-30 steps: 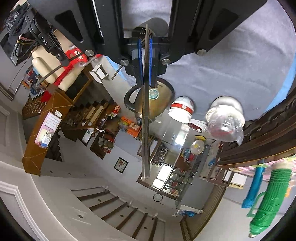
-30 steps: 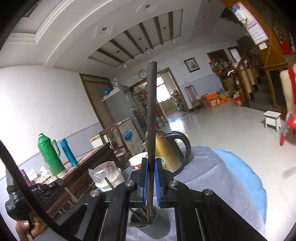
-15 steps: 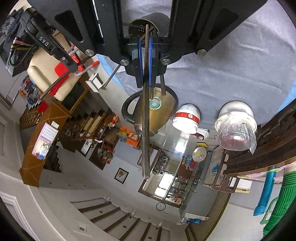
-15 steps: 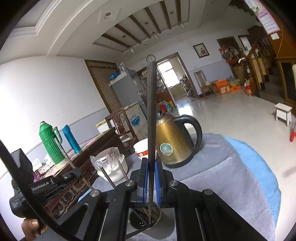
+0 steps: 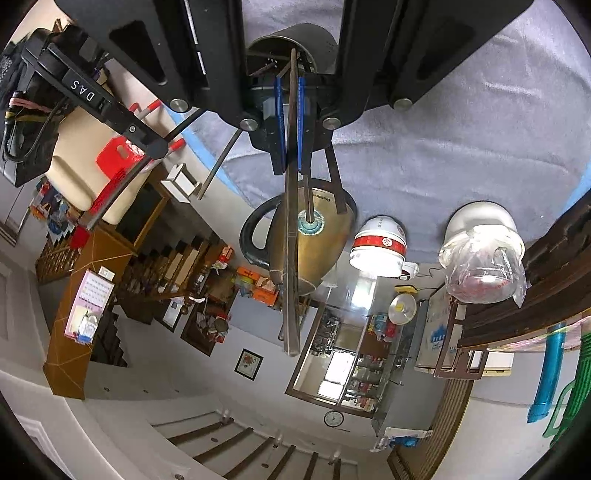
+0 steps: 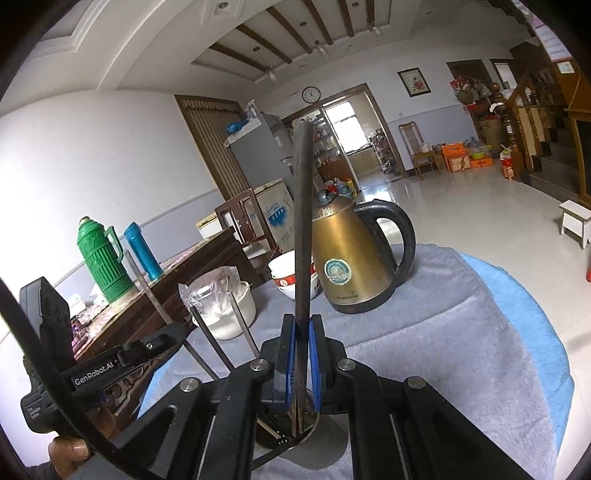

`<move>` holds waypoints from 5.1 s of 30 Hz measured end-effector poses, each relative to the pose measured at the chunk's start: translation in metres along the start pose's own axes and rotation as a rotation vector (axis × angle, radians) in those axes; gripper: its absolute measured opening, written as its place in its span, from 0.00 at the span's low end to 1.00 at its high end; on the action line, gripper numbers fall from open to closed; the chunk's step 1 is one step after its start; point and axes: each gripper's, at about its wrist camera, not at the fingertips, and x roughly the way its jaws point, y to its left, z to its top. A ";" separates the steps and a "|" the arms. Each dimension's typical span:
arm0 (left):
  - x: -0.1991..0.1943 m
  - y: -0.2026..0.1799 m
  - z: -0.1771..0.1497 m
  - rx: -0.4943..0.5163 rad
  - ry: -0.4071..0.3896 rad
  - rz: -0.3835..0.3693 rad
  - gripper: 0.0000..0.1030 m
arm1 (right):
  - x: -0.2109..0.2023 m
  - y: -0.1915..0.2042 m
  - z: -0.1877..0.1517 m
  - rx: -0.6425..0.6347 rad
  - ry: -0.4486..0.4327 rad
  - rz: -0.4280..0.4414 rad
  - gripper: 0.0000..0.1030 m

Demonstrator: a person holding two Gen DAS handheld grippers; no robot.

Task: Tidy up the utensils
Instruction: 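Lower both chopsticks into the grey holder cup and open both tools, then pull both open tools back from the holder cup over the chopsticks, then lower both open tools around the last dark chopsticks on the cloth, then grasp a dark chopstick with the right tool while the left tool grasps one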

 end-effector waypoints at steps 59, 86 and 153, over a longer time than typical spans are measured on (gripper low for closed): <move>-0.090 0.177 -0.128 -0.182 0.239 0.349 0.73 | -0.072 0.016 -0.150 0.208 0.169 -0.255 0.75; -0.096 0.198 -0.154 -0.269 0.276 0.279 0.73 | 0.097 0.135 -0.186 0.032 0.685 -0.001 0.37; 0.042 0.120 -0.108 -0.167 0.837 0.261 0.47 | 0.101 0.062 -0.182 -0.060 0.859 -0.086 0.08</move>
